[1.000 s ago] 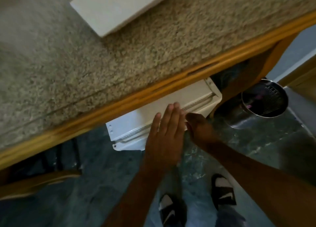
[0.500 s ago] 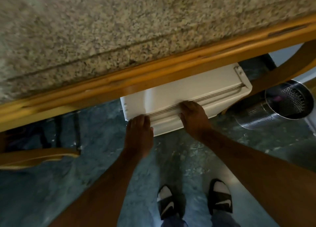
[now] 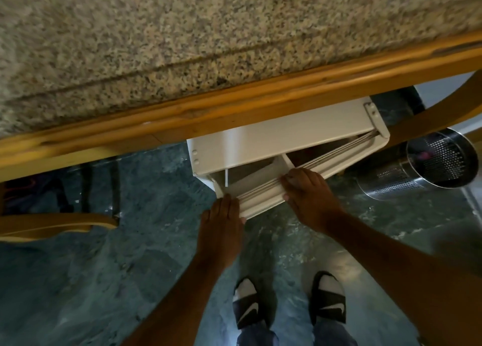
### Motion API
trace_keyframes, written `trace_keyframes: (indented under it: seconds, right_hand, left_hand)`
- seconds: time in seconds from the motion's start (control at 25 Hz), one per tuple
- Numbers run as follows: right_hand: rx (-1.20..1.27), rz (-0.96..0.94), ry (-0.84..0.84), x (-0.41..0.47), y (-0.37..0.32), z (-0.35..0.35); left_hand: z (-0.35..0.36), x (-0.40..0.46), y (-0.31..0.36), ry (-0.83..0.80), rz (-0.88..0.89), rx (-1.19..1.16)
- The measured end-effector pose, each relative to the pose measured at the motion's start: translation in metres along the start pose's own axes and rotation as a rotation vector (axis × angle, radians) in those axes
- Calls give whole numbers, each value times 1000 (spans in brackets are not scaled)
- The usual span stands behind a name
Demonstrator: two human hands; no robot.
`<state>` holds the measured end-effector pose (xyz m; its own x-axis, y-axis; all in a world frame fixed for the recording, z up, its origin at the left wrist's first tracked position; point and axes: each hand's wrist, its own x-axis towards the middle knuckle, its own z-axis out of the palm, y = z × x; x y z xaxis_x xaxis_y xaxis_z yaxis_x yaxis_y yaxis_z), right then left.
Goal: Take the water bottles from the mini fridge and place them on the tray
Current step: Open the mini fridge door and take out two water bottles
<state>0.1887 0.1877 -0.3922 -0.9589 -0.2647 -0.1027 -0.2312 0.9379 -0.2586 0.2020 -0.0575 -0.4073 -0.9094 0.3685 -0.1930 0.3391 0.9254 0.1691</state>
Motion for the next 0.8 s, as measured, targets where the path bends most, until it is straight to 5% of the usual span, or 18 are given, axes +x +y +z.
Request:
trace_keyframes:
  seconds: [0.4,0.6,0.8]
  right_hand:
    - [41,26,8,-73,9,7]
    - [16,55,111,-78,21,11]
    - [-4,39,172,-90,41,7]
  left_hand:
    - [24,-86,69,-16,3,-229]
    - [26,-39,72,172,-372,-600]
    - [48,7,84,16,-342,-653]
